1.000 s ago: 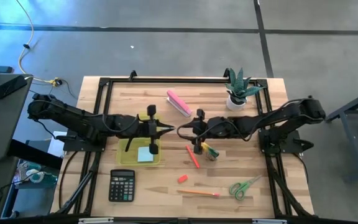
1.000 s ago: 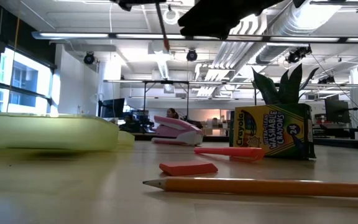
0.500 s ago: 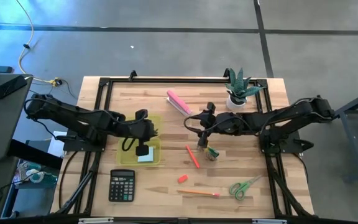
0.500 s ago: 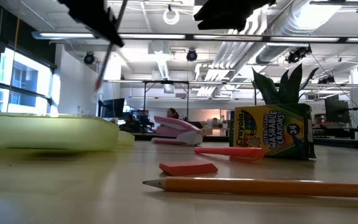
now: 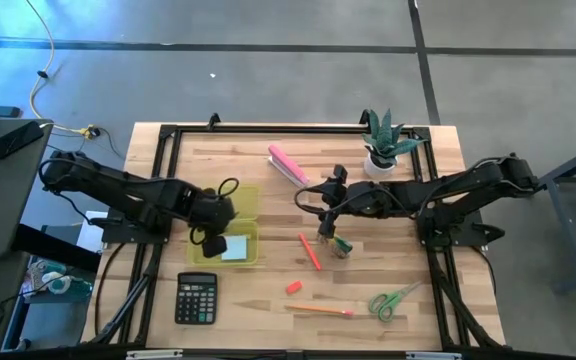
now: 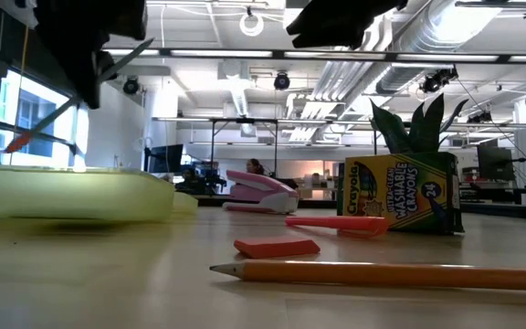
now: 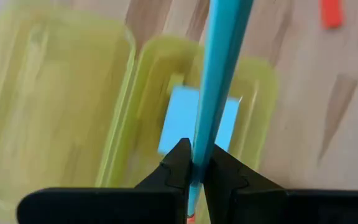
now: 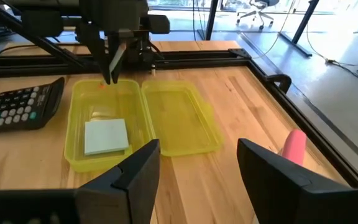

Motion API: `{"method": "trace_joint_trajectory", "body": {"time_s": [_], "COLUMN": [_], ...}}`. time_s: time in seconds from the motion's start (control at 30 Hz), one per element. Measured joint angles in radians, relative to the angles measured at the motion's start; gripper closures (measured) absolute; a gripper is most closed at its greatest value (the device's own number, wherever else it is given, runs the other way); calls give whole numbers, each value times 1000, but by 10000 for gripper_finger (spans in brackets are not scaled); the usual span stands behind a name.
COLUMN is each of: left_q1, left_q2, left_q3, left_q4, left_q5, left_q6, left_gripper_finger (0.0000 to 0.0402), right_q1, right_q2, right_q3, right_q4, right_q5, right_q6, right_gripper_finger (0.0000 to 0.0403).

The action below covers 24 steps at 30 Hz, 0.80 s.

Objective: Pack school essentials
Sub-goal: Put the blue pencil into the yellow supply box

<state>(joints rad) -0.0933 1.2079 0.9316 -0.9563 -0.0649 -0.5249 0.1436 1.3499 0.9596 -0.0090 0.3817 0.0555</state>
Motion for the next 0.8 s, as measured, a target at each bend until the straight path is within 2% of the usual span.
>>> {"method": "trace_joint_trajectory", "body": {"time_s": [0.23,0.4,0.8], "left_q1": [-1,-1,0], "left_q2": [7,12,144], "left_q3": [-44,-92,-103], "left_q4": [-52,-18,-8], "left_q5": [32,36,35], "left_q6": [-67,-75,-17], "left_gripper_finger": [383,383,382], "right_q1": [0,0,0], "right_q2": [0,0,0], "right_q3": [0,0,0], "right_q4": [-4,-9,-9], "right_q5": [11,12,13], "right_q6": [1,1,1], "right_gripper_finger": [199,199,199]}}
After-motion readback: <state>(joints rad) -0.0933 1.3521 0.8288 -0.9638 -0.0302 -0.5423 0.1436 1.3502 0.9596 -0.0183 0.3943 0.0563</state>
